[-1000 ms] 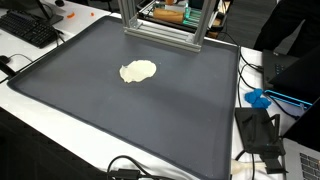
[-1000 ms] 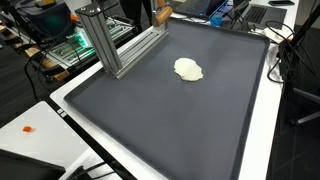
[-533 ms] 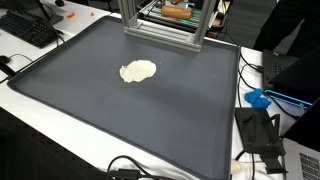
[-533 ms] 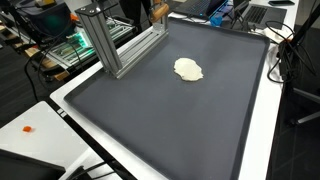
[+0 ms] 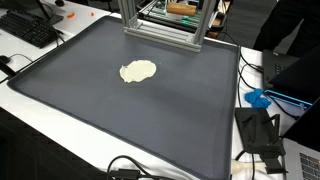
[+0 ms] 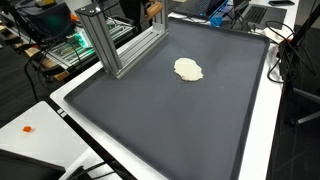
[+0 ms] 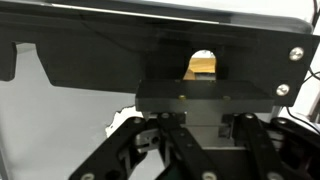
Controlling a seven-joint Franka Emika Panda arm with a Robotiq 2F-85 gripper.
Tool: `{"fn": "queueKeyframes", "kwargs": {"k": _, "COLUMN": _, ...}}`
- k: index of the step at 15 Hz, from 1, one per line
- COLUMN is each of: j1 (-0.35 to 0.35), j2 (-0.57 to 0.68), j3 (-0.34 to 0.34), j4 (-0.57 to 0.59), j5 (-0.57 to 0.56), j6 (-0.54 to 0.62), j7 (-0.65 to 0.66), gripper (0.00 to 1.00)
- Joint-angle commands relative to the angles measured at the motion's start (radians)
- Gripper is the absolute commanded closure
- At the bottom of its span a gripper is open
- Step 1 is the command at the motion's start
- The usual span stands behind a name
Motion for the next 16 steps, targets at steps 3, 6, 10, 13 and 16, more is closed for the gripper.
{"fn": "queueKeyframes", "kwargs": {"k": 3, "j1": 0.006, "j2": -0.064, "j3": 0.015, "j4": -0.045, "j5": 0.055, "j6": -0.026, "j7": 0.061, "gripper": 0.78}}
{"fn": "queueKeyframes", "kwargs": {"k": 6, "j1": 0.005, "j2": -0.075, "j3": 0.021, "j4": -0.067, "j5": 0.064, "j6": -0.008, "j7": 0.088, "gripper": 0.78}}
{"fn": "queueKeyframes", "kwargs": {"k": 10, "j1": 0.009, "j2": -0.084, "j3": 0.028, "j4": -0.090, "j5": 0.069, "j6": 0.003, "j7": 0.100, "gripper": 0.78}}
{"fn": "queueKeyframes", "kwargs": {"k": 13, "j1": 0.010, "j2": -0.089, "j3": 0.031, "j4": -0.103, "j5": 0.078, "j6": 0.011, "j7": 0.106, "gripper": 0.78}}
{"fn": "queueKeyframes", "kwargs": {"k": 16, "j1": 0.007, "j2": -0.089, "j3": 0.032, "j4": -0.108, "j5": 0.081, "j6": 0.016, "j7": 0.112, "gripper": 0.29}}
